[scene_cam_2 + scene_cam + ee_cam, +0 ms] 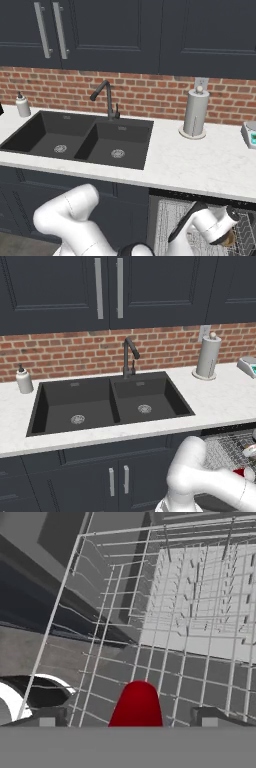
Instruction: Pick up the cup and bowl from the counter, place them in the dishwasher, and close the dishwasher door.
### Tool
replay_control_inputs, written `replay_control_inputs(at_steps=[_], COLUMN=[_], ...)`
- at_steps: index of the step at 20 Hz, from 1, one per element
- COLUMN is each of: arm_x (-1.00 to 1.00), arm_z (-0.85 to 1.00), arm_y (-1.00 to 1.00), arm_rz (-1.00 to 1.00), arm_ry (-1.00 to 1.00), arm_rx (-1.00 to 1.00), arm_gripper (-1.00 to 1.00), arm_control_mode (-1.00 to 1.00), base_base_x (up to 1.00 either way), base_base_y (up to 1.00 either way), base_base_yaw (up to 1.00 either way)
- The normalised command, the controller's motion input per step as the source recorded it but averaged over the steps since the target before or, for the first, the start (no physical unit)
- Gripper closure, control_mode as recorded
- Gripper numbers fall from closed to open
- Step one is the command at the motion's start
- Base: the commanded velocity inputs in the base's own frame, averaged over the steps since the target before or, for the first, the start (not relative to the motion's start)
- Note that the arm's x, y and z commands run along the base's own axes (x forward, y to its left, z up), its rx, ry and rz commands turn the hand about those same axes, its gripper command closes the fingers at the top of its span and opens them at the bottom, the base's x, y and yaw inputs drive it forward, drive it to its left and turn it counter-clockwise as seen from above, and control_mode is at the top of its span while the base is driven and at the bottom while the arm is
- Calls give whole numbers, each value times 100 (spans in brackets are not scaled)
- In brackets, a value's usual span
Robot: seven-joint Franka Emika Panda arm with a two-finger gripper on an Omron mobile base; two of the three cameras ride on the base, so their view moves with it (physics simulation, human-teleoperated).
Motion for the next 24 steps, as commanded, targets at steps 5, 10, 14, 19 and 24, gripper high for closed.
replay_control_inputs(at_steps=[5, 10, 14, 19, 24], arm_x=[0, 0, -3, 0, 0], arm_z=[11, 15, 3, -2, 0], arm_y=[0, 0, 0, 0, 0], arm_rz=[-1, -3, -4, 0, 0], arm_ry=[3, 6, 2, 4, 0], arm_rx=[0, 0, 0, 0, 0], arm_gripper=[-100, -100, -100, -100, -100], arm_control_mode=[-100, -100, -100, -100, -100], base_base_x=[0, 0, 0, 0, 0], base_base_y=[0, 0, 0, 0, 0], base_base_yaw=[0, 0, 0, 0, 0])
